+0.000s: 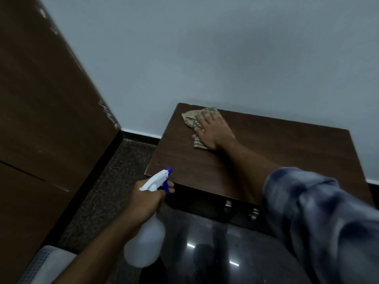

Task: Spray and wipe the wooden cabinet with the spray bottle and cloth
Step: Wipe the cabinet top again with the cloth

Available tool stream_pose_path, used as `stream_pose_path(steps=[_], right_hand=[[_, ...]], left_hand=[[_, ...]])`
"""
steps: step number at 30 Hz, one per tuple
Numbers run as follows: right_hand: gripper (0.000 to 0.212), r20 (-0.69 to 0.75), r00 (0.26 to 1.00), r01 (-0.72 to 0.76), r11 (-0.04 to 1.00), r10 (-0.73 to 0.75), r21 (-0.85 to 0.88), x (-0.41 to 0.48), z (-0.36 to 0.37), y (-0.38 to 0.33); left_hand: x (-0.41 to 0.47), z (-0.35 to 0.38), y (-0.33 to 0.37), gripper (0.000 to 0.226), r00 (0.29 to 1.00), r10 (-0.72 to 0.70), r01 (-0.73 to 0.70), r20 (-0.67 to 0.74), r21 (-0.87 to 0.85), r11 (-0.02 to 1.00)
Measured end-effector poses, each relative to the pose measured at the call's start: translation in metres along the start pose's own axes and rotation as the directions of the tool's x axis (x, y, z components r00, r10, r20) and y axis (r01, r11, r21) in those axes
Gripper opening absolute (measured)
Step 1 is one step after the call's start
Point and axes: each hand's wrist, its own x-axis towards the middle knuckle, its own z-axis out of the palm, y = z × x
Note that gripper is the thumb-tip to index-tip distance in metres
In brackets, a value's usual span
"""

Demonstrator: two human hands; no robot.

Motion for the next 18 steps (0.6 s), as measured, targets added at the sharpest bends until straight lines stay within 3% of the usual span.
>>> stream_pose_path(steps=[5, 9, 14, 16, 18], right_hand=[[0.068, -0.059, 0.970, -0.240, 0.965, 0.235, -0.102, -0.096, -0.008, 0.157], [0.069, -0.110, 0.829, -0.553, 0.833, 0.548, -0.020, -0.195, -0.012, 0.230], [0.077, -0.090, 0.635, -0.754, 0.640, 0.768, 0.145, -0.270, 0.018, 0.158], [0.079, -0.103, 0.629, -0.751, 0.637, 0.770, 0.175, -0.269, 0.027, 0.116], [0.079, -0.101, 0.671, -0.716, 0.677, 0.734, 0.169, -0.249, 0.031, 0.076]], left_hand=[[-0.007, 0.047, 0.011, 0.041, 0.991, 0.015, -0.018, 0.132, 0.020, 1.000], [-0.025, 0.073, 0.021, 0.040, 0.985, 0.038, -0.033, 0.170, -0.032, 0.999], [-0.048, 0.078, 0.026, 0.038, 0.989, 0.033, -0.026, 0.143, -0.049, 0.998], [-0.052, 0.073, 0.024, 0.039, 0.992, 0.049, -0.042, 0.114, -0.060, 0.997], [-0.051, 0.064, 0.023, 0.039, 0.995, 0.071, -0.067, 0.064, -0.067, 0.995]])
